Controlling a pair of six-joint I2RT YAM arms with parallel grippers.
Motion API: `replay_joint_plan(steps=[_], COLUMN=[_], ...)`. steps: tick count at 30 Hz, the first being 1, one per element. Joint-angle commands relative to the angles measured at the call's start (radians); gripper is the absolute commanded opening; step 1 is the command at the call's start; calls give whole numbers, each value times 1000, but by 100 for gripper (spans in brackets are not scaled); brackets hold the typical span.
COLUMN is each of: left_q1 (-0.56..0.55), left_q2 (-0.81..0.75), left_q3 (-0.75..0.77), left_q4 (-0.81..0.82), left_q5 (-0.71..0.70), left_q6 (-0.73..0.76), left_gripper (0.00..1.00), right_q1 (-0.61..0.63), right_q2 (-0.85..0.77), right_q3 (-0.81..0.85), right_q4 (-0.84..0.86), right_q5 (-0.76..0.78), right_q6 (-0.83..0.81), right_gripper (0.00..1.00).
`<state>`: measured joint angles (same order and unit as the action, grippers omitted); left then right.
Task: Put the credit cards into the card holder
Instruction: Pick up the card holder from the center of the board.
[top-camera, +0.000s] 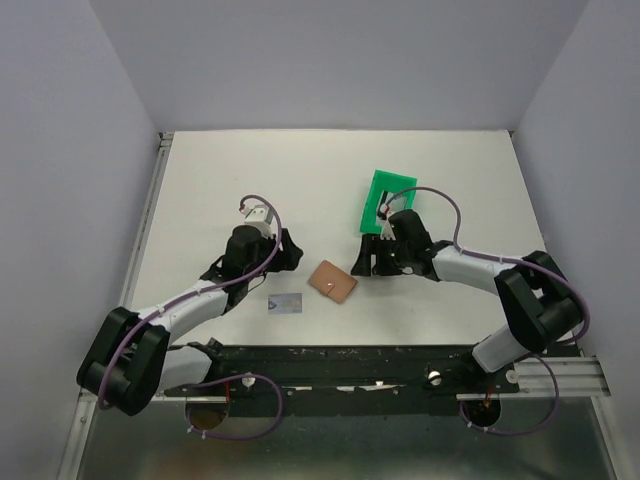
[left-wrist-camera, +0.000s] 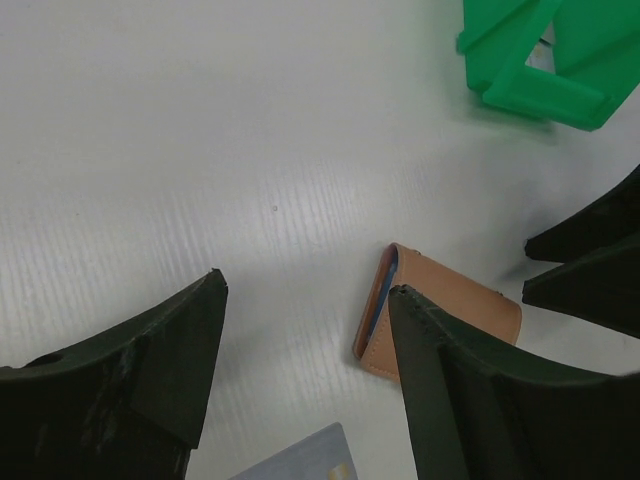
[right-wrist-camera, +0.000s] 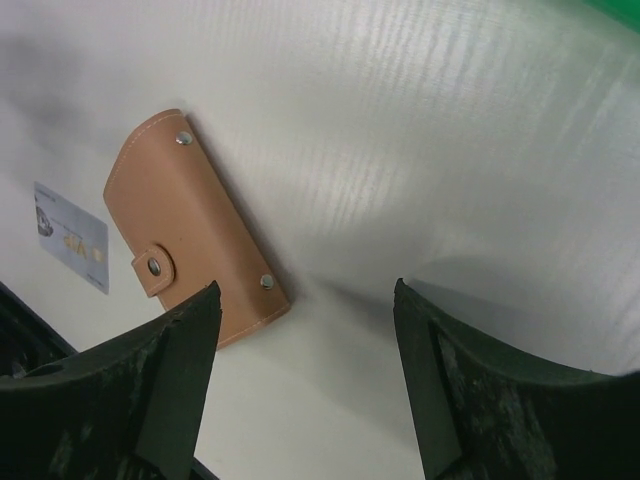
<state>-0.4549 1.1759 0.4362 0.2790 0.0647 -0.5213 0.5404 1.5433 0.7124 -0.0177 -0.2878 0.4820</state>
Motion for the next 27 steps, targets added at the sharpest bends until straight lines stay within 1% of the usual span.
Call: replay_joint_plan(steps=[1, 2, 5, 12, 15, 19, 21, 23, 27], left_q1=[-39, -51, -86, -156, -172, -191, -199, -205, -212], left_q2=[73, 85, 129, 188, 203, 218, 223, 225, 219], left_q3=[33, 35, 38, 36, 33, 27, 21, 13, 4], left_q4=[78, 91, 103, 103, 100, 101, 107, 115, 117], left_q5=[78, 83, 96, 78, 67, 69, 69, 67, 64], left_q6=[14, 14, 9, -22, -31, -40, -45, -52, -59], left_gripper=[75, 74, 70, 68, 66, 62, 62, 61, 61], right_q1=[21, 26, 42, 59, 66, 70, 72, 70, 70], right_q2=[50, 57, 75, 98, 112, 129, 133, 136, 129], right_q3=[21, 19, 22, 12, 7, 9, 5, 4, -5], right_q4=[9, 36, 36, 28, 35, 33, 39, 42, 54], right_q5=[-65, -77, -106, -136, -149, -149, -155, -157, -148], right_q6=[-29, -33, -39, -34, -28, -26, -22, -17, -5], right_gripper=[76, 75, 71, 65, 60, 51, 44, 35, 11])
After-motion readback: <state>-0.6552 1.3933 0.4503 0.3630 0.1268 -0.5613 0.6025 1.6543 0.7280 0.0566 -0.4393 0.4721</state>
